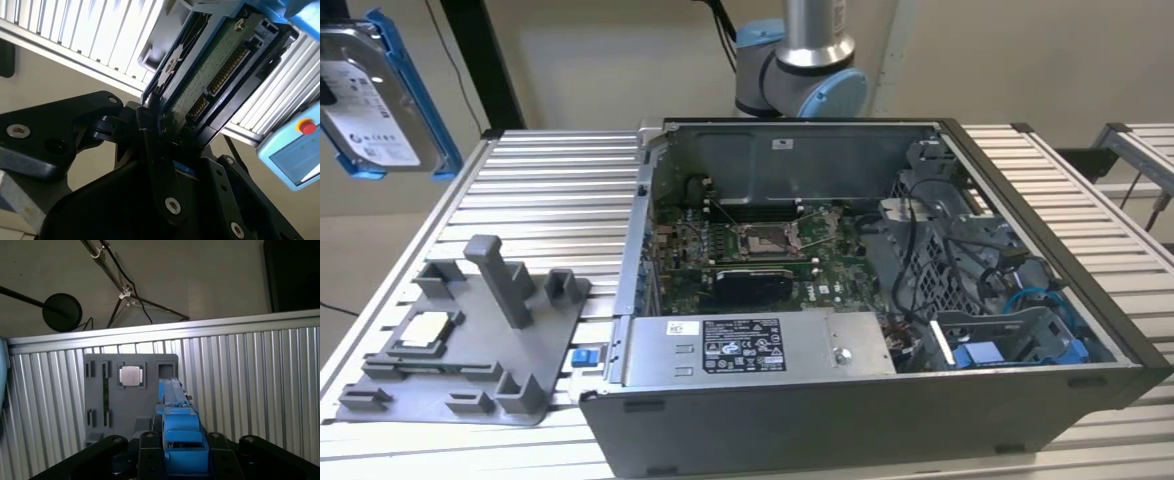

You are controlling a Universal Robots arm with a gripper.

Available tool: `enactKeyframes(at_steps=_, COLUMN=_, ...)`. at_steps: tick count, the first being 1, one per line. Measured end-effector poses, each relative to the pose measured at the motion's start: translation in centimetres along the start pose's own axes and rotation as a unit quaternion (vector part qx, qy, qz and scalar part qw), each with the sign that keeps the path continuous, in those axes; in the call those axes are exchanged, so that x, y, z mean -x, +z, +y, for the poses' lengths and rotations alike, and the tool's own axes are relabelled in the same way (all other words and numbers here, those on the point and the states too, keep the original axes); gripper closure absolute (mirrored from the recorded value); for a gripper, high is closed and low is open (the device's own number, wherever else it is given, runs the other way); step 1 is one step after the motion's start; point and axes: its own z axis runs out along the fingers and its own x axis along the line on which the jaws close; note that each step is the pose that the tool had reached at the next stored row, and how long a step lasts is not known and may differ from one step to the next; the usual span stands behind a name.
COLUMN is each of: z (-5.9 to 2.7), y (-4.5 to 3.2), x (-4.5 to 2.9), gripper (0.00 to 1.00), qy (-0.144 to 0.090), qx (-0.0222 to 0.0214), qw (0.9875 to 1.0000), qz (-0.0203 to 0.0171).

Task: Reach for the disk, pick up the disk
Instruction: 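Pick up the disk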

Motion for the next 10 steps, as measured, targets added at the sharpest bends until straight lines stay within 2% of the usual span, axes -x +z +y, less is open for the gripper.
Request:
enactKeyframes(at_steps=5, z=0.0, y=-0.74, x=0.01, gripper=1.0, qy=0.0, qx=0.0, qw=1.0, qz=0.0)
enactKeyframes(at_steps=10, z=0.0, y=-0.78, x=0.02, gripper=1.0, qy=0.0, qx=-0.0008, qw=1.0, qz=-0.0001)
